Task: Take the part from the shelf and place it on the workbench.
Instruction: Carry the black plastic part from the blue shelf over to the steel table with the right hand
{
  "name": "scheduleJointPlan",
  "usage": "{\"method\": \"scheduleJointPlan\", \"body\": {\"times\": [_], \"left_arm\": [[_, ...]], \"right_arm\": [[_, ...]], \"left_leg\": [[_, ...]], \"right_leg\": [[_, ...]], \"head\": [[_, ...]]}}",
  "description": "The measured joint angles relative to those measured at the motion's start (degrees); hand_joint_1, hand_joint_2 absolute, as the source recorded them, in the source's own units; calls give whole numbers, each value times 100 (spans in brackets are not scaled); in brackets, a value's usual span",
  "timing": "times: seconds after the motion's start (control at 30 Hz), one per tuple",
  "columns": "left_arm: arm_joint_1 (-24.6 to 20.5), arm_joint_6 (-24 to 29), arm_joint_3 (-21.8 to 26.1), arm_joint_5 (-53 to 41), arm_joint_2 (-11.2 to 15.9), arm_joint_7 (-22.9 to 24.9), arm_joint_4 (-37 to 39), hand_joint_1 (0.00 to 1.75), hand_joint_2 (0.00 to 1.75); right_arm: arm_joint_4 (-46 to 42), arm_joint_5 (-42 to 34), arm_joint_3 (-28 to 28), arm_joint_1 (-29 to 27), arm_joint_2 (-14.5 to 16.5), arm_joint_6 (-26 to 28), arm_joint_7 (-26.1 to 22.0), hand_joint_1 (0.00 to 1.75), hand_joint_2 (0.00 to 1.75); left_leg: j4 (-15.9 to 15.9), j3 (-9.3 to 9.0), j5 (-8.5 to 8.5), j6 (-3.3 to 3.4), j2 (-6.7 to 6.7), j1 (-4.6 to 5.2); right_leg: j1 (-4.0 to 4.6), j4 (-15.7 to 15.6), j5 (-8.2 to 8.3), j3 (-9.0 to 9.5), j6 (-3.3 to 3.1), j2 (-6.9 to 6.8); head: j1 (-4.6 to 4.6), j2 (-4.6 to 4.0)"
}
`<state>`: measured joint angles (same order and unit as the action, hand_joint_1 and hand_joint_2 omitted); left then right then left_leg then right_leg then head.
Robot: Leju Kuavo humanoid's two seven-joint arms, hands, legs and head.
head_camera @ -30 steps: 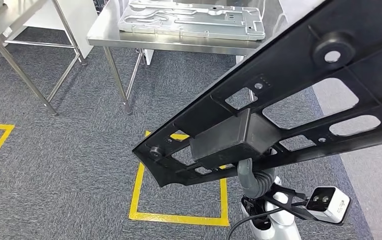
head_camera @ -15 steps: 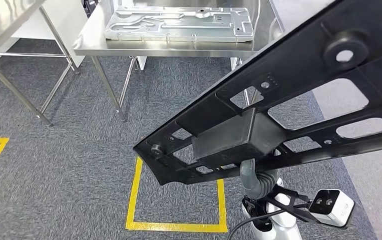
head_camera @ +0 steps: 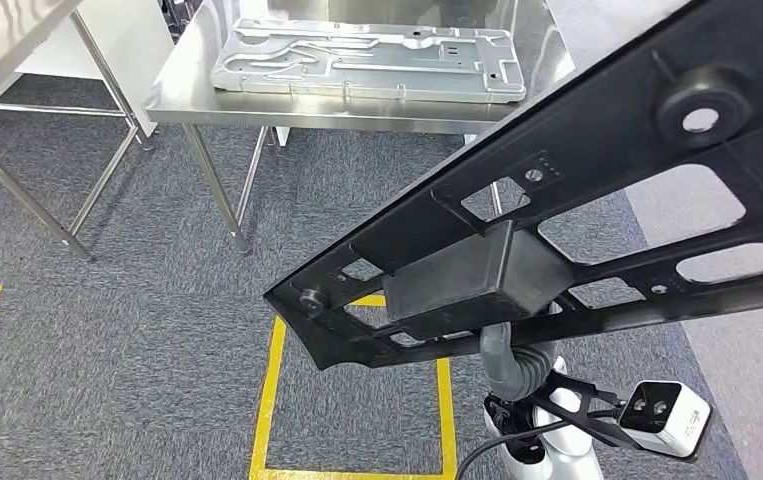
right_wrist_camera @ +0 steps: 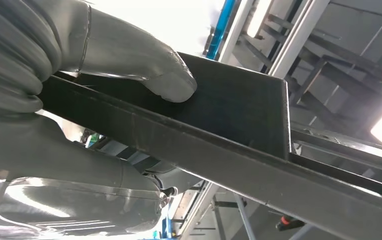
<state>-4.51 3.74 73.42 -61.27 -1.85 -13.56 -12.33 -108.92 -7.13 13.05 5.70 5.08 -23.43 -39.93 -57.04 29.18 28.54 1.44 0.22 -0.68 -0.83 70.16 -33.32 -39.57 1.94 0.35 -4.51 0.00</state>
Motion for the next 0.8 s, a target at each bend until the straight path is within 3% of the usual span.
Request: {"method": "scheduleJointPlan", "body": {"times": [0.07, 0.13, 0.27, 0.3, 0.4, 0.43, 0.47, 0.5, 0.57, 0.6, 0.63, 0.73, 0.8], "left_arm": [[-2, -7, 0, -1, -1, -3, 1, 0, 175], [-16, -15, 0, -1, -1, -6, 1, 0, 175], [-37, -18, 0, 0, 0, -10, 0, 0, 175], [-47, -19, -1, -1, -2, -9, 0, 0, 175], [-47, -21, -2, -2, -7, -8, 1, 0, 175], [-36, -20, -2, -1, -6, -8, 1, 0, 175], [-26, -20, -2, -1, -5, -8, 0, 0, 175], [-19, -20, -2, 0, -3, -9, 0, 0, 175], [-11, -20, -2, 0, 4, -15, 0, 0, 175], [-10, -21, -2, 0, 8, -20, 1, 0, 175], [-10, -21, -2, 0, 13, -26, 1, 0, 175], [-6, -23, -1, 0, 18, -46, 0, 0, 175], [-11, -26, 0, -1, 16, -57, 0, 0, 175]], "right_arm": [[2, -4, 0, -1, -2, -10, 0, 175, 175], [8, -4, 0, -4, -5, -15, 3, 175, 175], [0, -12, -7, 6, -7, -10, 0, 175, 175], [-3, -11, -9, 12, -6, -14, -1, 175, 175], [-3, -9, -9, 16, -5, -20, 0, 175, 175], [-2, -9, -9, 12, -5, -19, 0, 175, 175], [-2, -9, -9, 10, -5, -17, 0, 175, 175], [-2, -9, -9, 10, -5, -17, 0, 175, 175], [-1, -10, -9, 12, -5, -21, 0, 175, 175], [2, -10, -9, 13, -5, -23, 0, 175, 175], [4, -9, -9, 15, -5, -25, 1, 175, 175], [10, -9, -11, 17, -5, -26, 3, 175, 175], [3, -7, -13, 26, -5, -27, 1, 175, 175]], "left_leg": [[-5, -156, 133, -46, 2, 2], [6, -239, 235, -117, 13, 9], [-166, -287, 258, -242, 26, 3], [-405, -169, 300, -259, 24, -4], [-1450, 536, 679, -313, 19, -11], [-1624, 724, 778, -319, 19, -10], [-1606, 822, 757, -313, 19, -9], [-1404, 830, 596, -291, 17, -4], [-689, 680, 17, -194, 12, 24], [-408, 611, -134, -147, 8, 47], [-230, 565, -209, -106, 4, 70], [-80, 449, -202, -7, -8, 80], [-28, 312, -219, 52, -10, 48]], "right_leg": [[12, -684, 610, 121, -47, -41], [53, -1072, 968, 190, -131, -58], [59, -1196, 941, 353, -300, -16], [55, -1223, 918, 419, -332, -11], [73, -1248, 816, 543, -396, 3], [84, -1248, 775, 587, -403, 18], [95, -1248, 731, 643, -405, 33], [106, -1248, 684, 709, -403, 47], [126, -1246, 580, 844, -391, 60], [134, -1244, 535, 887, -374, 68], [135, -1249, 495, 915, -346, 74], [132, -1169, 464, 974, -228, 75], [122, -923, 375, 903, -153, 55]], "head": [[0, 0], [3, 0], [6, 0], [6, 0], [5, 0], [5, 0], [5, 0], [5, 0], [6, 0], [5, 0], [6, 0], [5, 0], [5, 0]]}}
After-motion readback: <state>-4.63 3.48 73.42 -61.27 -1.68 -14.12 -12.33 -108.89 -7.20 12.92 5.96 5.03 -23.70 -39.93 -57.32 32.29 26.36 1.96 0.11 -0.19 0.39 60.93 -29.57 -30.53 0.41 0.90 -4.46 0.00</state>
